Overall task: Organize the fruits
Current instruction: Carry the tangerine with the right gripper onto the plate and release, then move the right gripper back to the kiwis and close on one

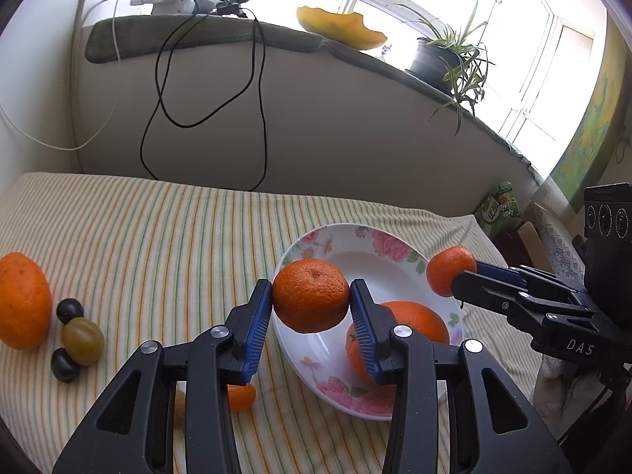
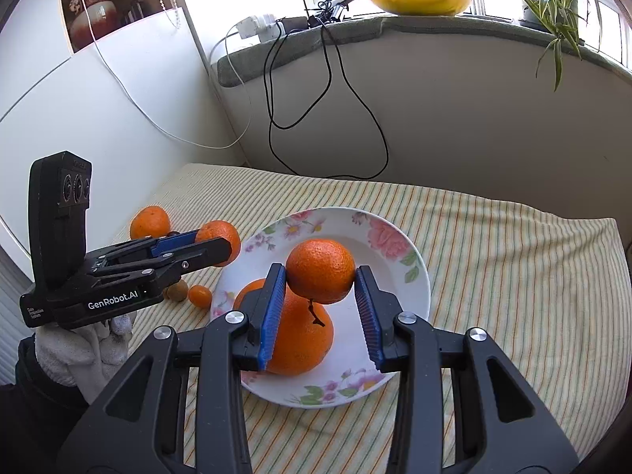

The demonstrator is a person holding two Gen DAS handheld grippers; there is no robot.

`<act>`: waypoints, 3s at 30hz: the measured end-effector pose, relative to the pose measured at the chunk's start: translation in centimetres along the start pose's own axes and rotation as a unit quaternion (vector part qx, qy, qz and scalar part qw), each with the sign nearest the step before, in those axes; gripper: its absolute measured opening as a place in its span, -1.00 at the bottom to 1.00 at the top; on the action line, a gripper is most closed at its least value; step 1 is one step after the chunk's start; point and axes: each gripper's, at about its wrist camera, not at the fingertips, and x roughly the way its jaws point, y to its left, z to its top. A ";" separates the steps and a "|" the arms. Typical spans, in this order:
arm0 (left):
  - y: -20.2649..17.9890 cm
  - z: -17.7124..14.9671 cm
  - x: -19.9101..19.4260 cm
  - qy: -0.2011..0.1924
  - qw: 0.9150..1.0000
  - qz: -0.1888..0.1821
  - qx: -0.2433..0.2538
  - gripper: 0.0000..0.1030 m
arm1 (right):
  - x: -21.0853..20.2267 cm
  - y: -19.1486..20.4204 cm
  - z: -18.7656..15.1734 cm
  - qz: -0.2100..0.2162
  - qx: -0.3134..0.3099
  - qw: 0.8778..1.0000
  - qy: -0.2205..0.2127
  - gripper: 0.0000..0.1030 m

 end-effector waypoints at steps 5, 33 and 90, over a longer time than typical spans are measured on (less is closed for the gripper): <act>-0.6 0.6 1.2 0.004 1.000 -0.005 0.007 -0.24 | 1.6 -1.1 0.6 0.004 0.009 1.000 0.007 -0.26; -2.0 1.3 2.3 0.009 1.000 -0.010 0.022 -0.14 | 2.8 -2.7 1.1 0.003 0.039 0.999 0.008 -0.15; 8.1 -8.5 -10.5 -0.016 0.997 0.054 -0.057 -0.14 | 1.4 13.9 -2.8 0.058 -0.131 0.988 0.055 -0.05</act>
